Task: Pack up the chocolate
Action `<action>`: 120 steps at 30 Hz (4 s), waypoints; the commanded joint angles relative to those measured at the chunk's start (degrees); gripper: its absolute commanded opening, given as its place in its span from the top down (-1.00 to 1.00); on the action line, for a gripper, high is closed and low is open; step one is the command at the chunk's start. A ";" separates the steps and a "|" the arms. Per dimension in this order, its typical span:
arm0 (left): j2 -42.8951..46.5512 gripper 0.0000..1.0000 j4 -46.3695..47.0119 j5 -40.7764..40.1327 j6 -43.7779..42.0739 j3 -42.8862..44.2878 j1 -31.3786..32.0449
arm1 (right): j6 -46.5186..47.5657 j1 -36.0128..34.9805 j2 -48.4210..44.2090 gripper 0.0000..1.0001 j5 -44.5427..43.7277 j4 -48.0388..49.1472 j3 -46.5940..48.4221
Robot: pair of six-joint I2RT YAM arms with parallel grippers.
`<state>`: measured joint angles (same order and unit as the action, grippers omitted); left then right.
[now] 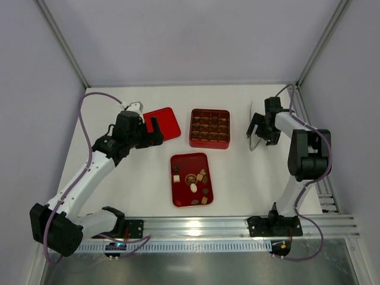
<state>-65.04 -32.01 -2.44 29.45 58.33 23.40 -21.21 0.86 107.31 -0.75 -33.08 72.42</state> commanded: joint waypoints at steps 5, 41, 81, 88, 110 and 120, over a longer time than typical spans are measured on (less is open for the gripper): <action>-8.95 -0.99 -3.14 -7.14 2.89 6.08 -3.00 | -0.41 -1.04 -17.12 -0.88 2.60 3.90 -4.75; -57.57 0.84 4.94 8.94 3.50 29.48 -21.64 | 1.35 -27.93 14.49 -0.74 14.20 -2.43 46.57; -44.57 1.00 13.38 37.24 7.29 17.79 -31.92 | 5.39 -34.61 34.02 -0.64 13.85 2.14 62.14; -42.37 1.00 13.90 38.12 7.55 16.38 -32.01 | 2.58 -34.53 34.29 -0.63 18.67 3.63 61.09; -37.54 1.00 14.17 40.32 8.08 14.36 -32.19 | -16.56 -32.59 30.51 0.35 40.47 18.12 51.95; -32.79 0.64 13.73 39.35 6.94 13.75 -30.17 | -26.85 -30.22 21.90 0.92 43.64 25.87 40.79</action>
<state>-103.09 -20.08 34.79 36.95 71.66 -7.57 -43.83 -29.93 136.38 41.08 -11.49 114.74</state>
